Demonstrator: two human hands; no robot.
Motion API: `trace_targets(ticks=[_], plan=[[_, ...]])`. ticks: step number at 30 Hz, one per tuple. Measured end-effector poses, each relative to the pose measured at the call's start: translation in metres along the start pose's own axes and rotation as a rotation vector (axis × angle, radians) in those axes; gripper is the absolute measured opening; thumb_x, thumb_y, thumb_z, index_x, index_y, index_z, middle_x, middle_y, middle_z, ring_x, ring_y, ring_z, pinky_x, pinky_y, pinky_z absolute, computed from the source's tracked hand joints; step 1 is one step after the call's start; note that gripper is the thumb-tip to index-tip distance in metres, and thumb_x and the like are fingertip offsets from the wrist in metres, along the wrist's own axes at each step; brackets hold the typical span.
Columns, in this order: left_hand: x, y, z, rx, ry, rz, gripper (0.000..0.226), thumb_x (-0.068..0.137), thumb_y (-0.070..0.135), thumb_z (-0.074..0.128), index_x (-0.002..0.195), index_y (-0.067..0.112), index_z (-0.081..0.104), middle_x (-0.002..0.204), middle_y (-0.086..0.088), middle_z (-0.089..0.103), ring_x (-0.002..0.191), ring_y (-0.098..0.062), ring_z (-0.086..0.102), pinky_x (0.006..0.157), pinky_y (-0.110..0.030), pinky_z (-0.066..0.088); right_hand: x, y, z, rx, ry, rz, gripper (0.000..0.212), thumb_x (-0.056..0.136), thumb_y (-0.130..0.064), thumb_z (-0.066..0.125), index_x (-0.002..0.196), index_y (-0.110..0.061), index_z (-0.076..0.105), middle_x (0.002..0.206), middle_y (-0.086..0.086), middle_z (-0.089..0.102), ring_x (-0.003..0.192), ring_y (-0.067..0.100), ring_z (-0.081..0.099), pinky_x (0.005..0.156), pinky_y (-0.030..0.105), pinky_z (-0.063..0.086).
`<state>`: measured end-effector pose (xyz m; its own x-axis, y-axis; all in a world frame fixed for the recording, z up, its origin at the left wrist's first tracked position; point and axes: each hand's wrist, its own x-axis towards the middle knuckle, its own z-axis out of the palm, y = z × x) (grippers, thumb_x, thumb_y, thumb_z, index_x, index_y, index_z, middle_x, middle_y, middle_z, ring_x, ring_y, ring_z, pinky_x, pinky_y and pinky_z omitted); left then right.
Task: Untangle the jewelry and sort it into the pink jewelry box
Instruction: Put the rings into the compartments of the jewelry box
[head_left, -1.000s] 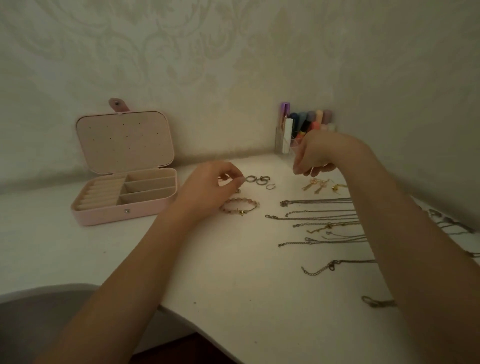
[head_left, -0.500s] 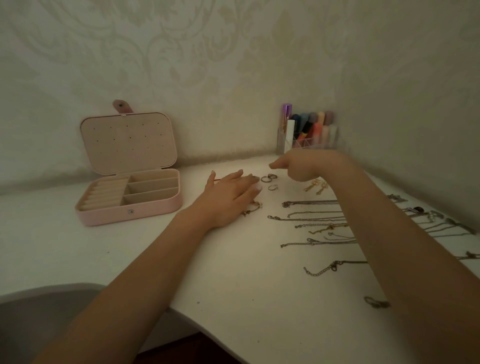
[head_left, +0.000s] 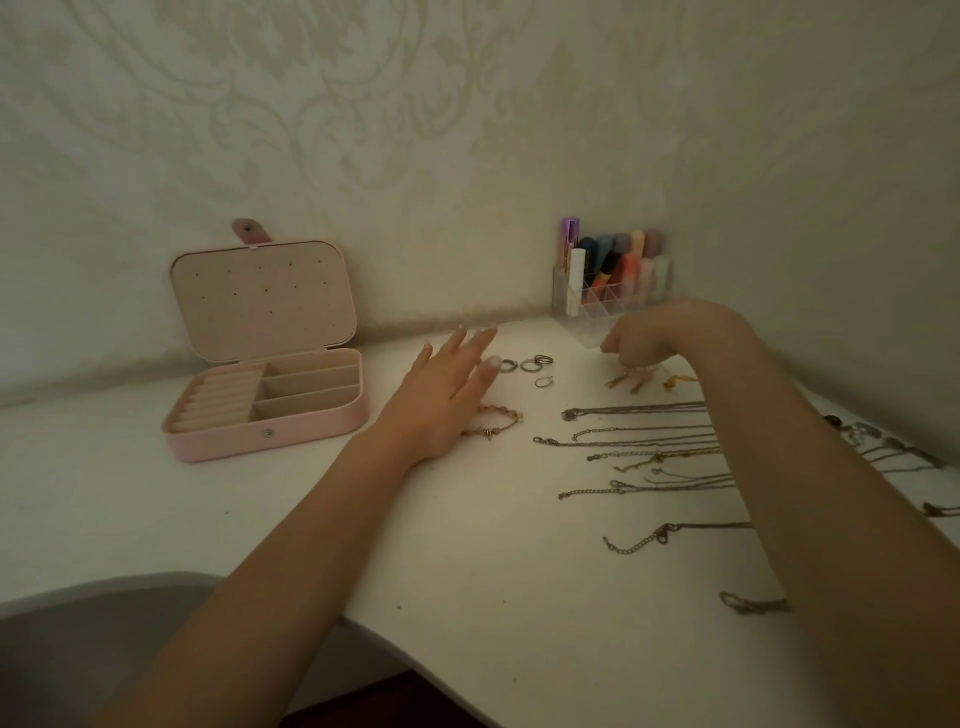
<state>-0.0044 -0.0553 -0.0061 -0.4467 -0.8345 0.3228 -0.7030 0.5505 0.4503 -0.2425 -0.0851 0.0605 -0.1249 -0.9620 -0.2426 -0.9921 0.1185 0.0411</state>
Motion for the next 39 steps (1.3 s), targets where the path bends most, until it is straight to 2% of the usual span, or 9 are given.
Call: trace_targets(ticks=[3,6,8,11,17,25,31,35,39], plan=[[-0.007,0.003,-0.005,0.009,0.234,-0.003,0.054,0.098,0.041,0.023,0.147,0.019,0.028,0.154,-0.001,0.028,0.146,-0.011,0.009,0.115,-0.025,0.002,-0.009,-0.002,-0.007,0.097,0.096,-0.046,0.05,0.09,-0.02,0.052,0.139,-0.013,0.045,0.153,0.016,0.028,0.139,0.036,0.027,0.113,0.051,0.027],[-0.018,0.002,-0.013,0.161,0.445,-0.064,0.04,0.095,0.013,0.041,0.134,0.005,0.047,0.146,-0.013,0.041,0.142,-0.024,0.025,0.116,-0.036,0.015,-0.034,-0.01,-0.008,0.287,0.146,-0.145,0.024,0.083,-0.023,0.069,0.106,-0.019,0.069,0.138,0.013,0.051,0.126,0.028,0.047,0.103,0.045,0.041],[-0.03,0.001,-0.019,0.273,0.517,-0.125,0.038,0.085,-0.001,0.046,0.123,0.002,0.054,0.139,-0.016,0.048,0.139,-0.029,0.032,0.117,-0.043,0.017,-0.053,-0.015,0.006,0.4,0.199,-0.199,0.005,0.083,-0.019,0.071,0.086,-0.023,0.069,0.109,0.003,0.066,0.095,0.018,0.061,0.087,0.038,0.051],[-0.057,-0.009,-0.028,0.448,0.628,-0.224,0.039,0.078,0.003,0.046,0.115,0.001,0.058,0.134,-0.018,0.052,0.135,-0.035,0.038,0.113,-0.053,0.017,-0.07,-0.021,0.031,0.399,0.331,-0.2,0.005,0.086,-0.024,0.066,0.089,-0.029,0.065,0.103,-0.005,0.063,0.096,0.016,0.058,0.094,0.043,0.046],[-0.104,-0.029,-0.046,0.531,0.272,-0.593,0.045,0.099,0.031,0.033,0.137,0.008,0.041,0.151,-0.019,0.029,0.138,-0.039,0.024,0.111,-0.059,0.009,-0.089,-0.017,0.045,0.494,0.468,-0.199,0.027,0.097,-0.015,0.047,0.115,-0.025,0.064,0.127,-0.003,0.059,0.116,0.019,0.055,0.098,0.04,0.043],[-0.136,0.002,-0.038,0.501,0.374,-0.503,0.04,0.095,0.033,0.031,0.111,0.013,0.06,0.114,-0.015,0.06,0.111,-0.036,0.048,0.094,-0.045,0.03,-0.117,-0.007,0.063,0.731,0.737,-0.186,0.028,0.094,-0.005,0.047,0.109,-0.019,0.066,0.11,-0.003,0.068,0.102,0.018,0.061,0.091,0.029,0.043],[-0.142,0.015,-0.048,0.538,0.294,-0.52,0.031,0.099,0.024,0.033,0.123,0.02,0.054,0.124,-0.004,0.057,0.12,-0.028,0.042,0.093,-0.036,0.026,-0.123,-0.011,0.069,0.827,0.704,-0.201,0.032,0.09,0.001,0.047,0.105,-0.019,0.066,0.101,-0.001,0.07,0.099,0.019,0.062,0.092,0.033,0.048],[-0.154,0.03,-0.052,0.585,0.233,-0.523,0.037,0.097,0.017,0.035,0.13,0.028,0.049,0.131,-0.002,0.053,0.124,-0.027,0.038,0.099,-0.038,0.025,-0.147,-0.043,0.06,0.933,0.723,-0.38,0.031,0.089,0.003,0.05,0.098,-0.021,0.067,0.095,-0.007,0.068,0.093,0.007,0.061,0.074,0.006,0.041],[-0.171,0.05,-0.048,0.613,0.209,-0.486,0.037,0.096,0.022,0.039,0.13,0.033,0.046,0.132,0.003,0.051,0.125,-0.026,0.036,0.105,-0.039,0.025,-0.164,-0.104,0.046,0.734,0.544,-0.762,0.02,0.091,-0.008,0.059,0.103,-0.019,0.071,0.096,-0.01,0.067,0.084,-0.011,0.054,0.077,0.004,0.036]])
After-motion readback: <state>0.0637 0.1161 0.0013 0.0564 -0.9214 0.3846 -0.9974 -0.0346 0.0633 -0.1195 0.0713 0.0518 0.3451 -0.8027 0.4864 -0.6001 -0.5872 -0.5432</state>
